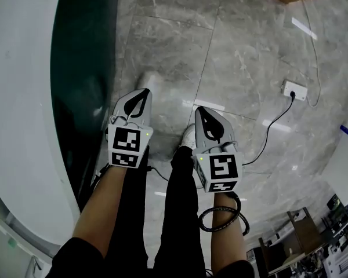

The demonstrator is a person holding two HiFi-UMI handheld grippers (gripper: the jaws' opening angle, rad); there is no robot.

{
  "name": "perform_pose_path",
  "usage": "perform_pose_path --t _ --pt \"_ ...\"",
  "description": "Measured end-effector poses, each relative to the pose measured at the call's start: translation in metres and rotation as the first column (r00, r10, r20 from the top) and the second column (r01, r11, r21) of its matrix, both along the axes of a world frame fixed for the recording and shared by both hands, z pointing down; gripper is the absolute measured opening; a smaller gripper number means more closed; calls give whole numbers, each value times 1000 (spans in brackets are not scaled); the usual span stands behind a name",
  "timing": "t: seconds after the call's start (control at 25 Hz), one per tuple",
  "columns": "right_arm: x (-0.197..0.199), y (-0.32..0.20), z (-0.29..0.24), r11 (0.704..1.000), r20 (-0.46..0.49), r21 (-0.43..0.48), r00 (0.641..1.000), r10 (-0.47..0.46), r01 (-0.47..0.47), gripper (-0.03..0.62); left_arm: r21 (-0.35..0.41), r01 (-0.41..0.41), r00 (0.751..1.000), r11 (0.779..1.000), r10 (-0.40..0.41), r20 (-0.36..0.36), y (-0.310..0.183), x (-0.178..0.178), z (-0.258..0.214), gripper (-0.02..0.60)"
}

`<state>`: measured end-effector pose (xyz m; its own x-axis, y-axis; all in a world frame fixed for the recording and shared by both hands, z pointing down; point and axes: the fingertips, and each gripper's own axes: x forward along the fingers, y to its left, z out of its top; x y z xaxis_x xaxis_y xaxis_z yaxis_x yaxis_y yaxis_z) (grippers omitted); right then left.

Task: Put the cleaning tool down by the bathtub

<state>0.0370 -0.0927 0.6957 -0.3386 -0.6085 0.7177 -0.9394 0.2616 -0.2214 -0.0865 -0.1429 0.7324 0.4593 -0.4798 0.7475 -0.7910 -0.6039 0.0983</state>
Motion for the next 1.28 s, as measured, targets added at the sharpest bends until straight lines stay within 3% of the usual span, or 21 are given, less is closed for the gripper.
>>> perform_pose_path --t 0.48,0.72,1.28 --pt "3 1 -50 999 11 41 1000 27 -28 25 18 26 1000 1000 -26 -3 3 -2 -53 0" --pt "17 9 -84 993 16 65 995 95 -96 25 22 24 1000 999 -24 7 10 -7 -79 0" --pt "41 -5 -178 977 15 170 992 128 -129 25 119 41 999 992 -38 -27 -9 14 -177 0"
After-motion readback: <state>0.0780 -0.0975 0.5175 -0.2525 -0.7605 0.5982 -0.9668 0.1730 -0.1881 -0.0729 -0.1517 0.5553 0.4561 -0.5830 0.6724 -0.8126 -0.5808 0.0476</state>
